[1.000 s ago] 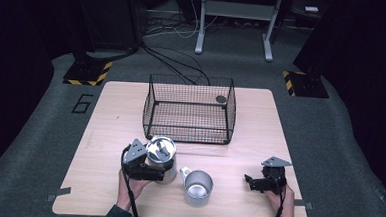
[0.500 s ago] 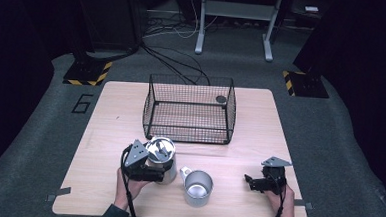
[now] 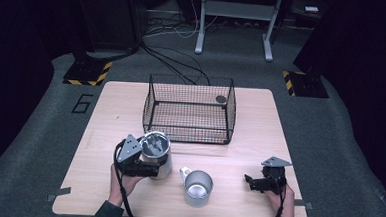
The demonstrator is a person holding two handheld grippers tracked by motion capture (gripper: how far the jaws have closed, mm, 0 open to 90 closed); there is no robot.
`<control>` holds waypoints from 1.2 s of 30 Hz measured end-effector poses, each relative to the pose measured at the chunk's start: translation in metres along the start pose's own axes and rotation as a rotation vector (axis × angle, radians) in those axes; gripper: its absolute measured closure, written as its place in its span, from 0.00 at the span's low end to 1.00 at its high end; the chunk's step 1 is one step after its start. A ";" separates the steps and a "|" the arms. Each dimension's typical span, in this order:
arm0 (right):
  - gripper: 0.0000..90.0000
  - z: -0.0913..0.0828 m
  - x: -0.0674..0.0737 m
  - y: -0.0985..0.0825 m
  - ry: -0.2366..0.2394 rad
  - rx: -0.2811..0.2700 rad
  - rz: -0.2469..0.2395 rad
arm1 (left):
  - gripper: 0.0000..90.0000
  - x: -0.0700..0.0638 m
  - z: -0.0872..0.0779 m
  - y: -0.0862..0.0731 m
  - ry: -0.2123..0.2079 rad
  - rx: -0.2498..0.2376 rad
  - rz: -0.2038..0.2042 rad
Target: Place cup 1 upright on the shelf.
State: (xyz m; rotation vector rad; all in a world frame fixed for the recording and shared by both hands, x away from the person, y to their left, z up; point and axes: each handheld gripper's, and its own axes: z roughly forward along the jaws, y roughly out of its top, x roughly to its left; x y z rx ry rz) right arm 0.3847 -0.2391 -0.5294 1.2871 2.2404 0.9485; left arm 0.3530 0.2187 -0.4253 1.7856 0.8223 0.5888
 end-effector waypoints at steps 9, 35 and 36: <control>0.00 0.001 0.001 0.000 0.021 -0.002 -0.027 | 0.04 0.008 -0.005 0.006 0.017 -0.013 -0.010; 0.00 0.003 0.000 0.002 0.029 0.006 -0.025 | 0.04 0.023 -0.004 0.039 -0.009 -0.014 0.017; 0.00 0.003 0.000 0.002 0.026 0.005 -0.022 | 0.04 0.023 -0.004 0.040 -0.014 -0.012 0.013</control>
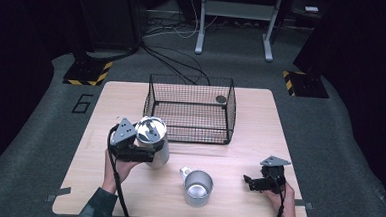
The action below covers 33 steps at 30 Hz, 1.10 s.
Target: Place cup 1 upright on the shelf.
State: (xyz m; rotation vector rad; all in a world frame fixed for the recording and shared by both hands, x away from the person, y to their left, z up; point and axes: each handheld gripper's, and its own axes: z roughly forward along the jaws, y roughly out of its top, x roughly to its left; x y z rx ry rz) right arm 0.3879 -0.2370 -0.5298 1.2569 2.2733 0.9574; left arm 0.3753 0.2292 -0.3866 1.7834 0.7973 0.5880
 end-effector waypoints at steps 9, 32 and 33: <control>0.00 0.001 0.000 0.001 -0.002 0.001 -0.004 | 0.04 0.001 0.003 0.012 -0.004 0.008 0.020; 0.00 0.001 -0.001 0.001 0.014 0.004 -0.028 | 0.04 0.005 0.017 0.039 -0.023 -0.008 0.032; 0.00 0.001 0.000 0.001 0.016 0.005 -0.026 | 0.04 0.005 0.017 0.041 -0.024 -0.006 0.036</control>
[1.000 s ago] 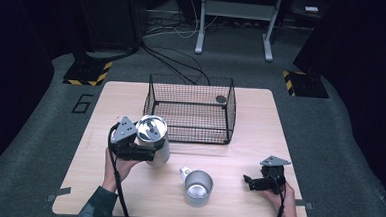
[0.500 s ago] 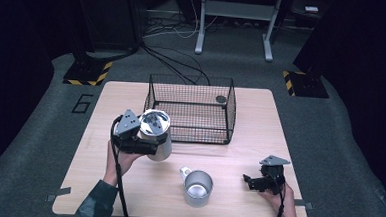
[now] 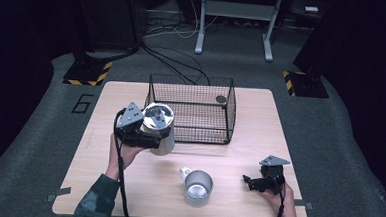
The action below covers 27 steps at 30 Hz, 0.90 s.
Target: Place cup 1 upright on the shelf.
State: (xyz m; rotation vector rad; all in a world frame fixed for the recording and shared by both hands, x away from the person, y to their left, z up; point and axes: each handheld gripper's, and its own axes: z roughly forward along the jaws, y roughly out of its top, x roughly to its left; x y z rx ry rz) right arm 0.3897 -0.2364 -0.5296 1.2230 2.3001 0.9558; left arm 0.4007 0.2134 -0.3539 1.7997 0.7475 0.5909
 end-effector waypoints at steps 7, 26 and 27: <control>0.00 0.000 0.001 0.000 0.012 -0.002 -0.012 | 0.04 0.001 0.005 0.010 -0.006 -0.008 0.005; 0.00 0.000 0.001 0.000 0.014 -0.003 -0.010 | 0.04 0.011 0.020 0.030 0.009 -0.017 0.020; 0.00 0.000 0.000 0.000 0.015 -0.003 -0.013 | 0.04 0.012 0.022 0.032 0.008 -0.015 0.014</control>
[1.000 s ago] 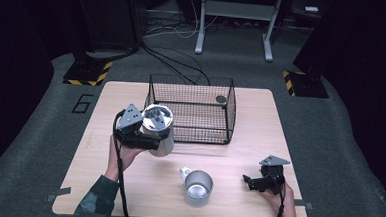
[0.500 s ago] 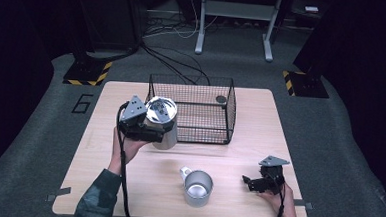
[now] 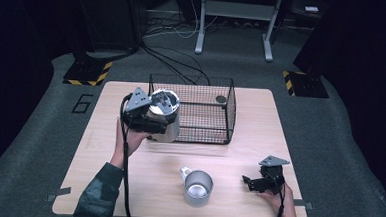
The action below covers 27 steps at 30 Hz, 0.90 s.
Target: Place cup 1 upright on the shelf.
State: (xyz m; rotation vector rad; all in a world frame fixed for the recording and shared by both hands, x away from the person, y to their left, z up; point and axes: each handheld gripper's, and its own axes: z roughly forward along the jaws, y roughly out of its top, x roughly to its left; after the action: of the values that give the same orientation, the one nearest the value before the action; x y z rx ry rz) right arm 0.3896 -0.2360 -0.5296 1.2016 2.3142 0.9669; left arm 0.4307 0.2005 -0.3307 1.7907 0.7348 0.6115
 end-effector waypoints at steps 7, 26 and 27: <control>0.00 -0.001 -0.004 0.000 0.030 -0.022 0.047 | 0.04 0.005 0.008 0.004 0.013 0.001 -0.001; 0.00 0.000 0.000 0.000 0.015 -0.012 0.016 | 0.04 0.019 0.020 0.020 0.049 -0.001 0.012; 0.00 0.000 0.000 0.000 0.013 -0.008 0.015 | 0.04 0.020 0.021 0.021 0.050 0.001 0.013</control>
State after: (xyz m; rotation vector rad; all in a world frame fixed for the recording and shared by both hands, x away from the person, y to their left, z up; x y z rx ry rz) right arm 0.3899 -0.2359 -0.5293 1.2145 2.3124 0.9904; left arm 0.4627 0.1964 -0.3160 1.7883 0.7578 0.6668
